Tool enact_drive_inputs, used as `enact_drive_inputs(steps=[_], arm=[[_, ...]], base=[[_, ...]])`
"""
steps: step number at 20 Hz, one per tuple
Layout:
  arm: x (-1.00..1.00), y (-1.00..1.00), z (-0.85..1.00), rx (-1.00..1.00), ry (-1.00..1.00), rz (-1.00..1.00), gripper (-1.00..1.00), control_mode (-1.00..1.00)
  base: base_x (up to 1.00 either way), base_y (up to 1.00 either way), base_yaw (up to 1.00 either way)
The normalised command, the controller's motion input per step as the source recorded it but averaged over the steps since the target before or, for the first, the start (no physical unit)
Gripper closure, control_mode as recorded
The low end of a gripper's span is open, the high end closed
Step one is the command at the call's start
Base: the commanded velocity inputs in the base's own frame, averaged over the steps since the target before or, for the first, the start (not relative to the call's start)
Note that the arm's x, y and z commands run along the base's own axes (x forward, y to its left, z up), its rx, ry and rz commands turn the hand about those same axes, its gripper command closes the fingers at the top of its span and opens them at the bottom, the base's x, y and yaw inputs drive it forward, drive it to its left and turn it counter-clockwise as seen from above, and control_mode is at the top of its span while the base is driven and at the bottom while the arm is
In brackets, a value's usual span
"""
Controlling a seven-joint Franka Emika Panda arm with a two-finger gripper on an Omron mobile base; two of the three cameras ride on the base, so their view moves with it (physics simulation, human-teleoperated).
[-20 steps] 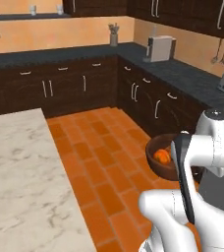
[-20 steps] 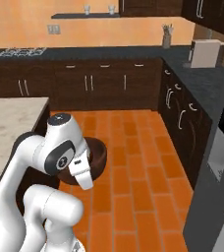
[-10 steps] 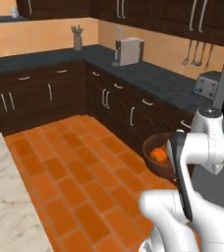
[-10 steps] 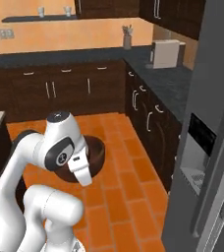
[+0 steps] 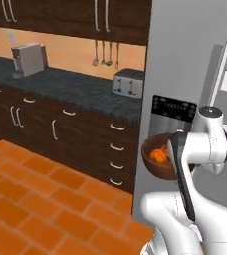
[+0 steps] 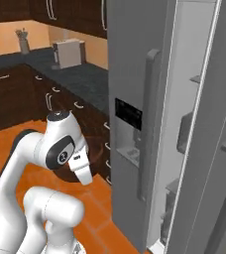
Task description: Pick the chicken drumstick and squash from their plates and place them in the bowl. Then put the bowl in the fridge.
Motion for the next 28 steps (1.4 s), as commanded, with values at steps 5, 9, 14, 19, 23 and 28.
enact_drive_inputs(steps=[5, 9, 14, 19, 23, 28], arm=[[0.00, 0.00, 0.00, 0.00, 0.00, 0.00, 1.00, 1.00], [0.00, 0.00, 0.00, 0.00, 0.00, 0.00, 1.00, 1.00], [0.00, 0.00, 0.00, 0.00, 0.00, 0.00, 1.00, 1.00], [0.00, 0.00, 0.00, 0.00, 0.00, 0.00, 1.00, 1.00], [0.00, 0.00, 0.00, 0.00, 0.00, 0.00, 1.00, 1.00], [0.00, 0.00, 0.00, 0.00, 0.00, 0.00, 1.00, 1.00]], base=[[0.19, 0.00, -0.79], [0.55, 0.06, -0.66], [0.52, 0.06, -0.51], [0.26, 0.10, -0.36], [0.51, 0.07, -0.26], [0.28, 0.00, -0.12]])
